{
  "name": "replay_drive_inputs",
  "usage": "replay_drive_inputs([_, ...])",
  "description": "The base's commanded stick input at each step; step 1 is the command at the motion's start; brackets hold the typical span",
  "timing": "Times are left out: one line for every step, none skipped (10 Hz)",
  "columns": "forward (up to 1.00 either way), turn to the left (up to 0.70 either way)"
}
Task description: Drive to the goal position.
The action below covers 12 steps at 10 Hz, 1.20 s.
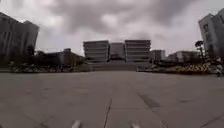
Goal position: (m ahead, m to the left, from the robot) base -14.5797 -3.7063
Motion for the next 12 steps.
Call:
replay_drive_inputs([0.00, 1.00])
replay_drive_inputs([0.00, 1.00])
replay_drive_inputs([0.00, 1.00])
replay_drive_inputs([0.00, 1.00])
replay_drive_inputs([0.00, 1.00])
replay_drive_inputs([0.00, 0.14])
replay_drive_inputs([0.00, 0.00])
replay_drive_inputs([0.00, 0.00])
replay_drive_inputs([0.00, 0.00])
replay_drive_inputs([0.00, 0.00])
replay_drive_inputs([0.00, 0.00])
replay_drive_inputs([0.00, 0.00])
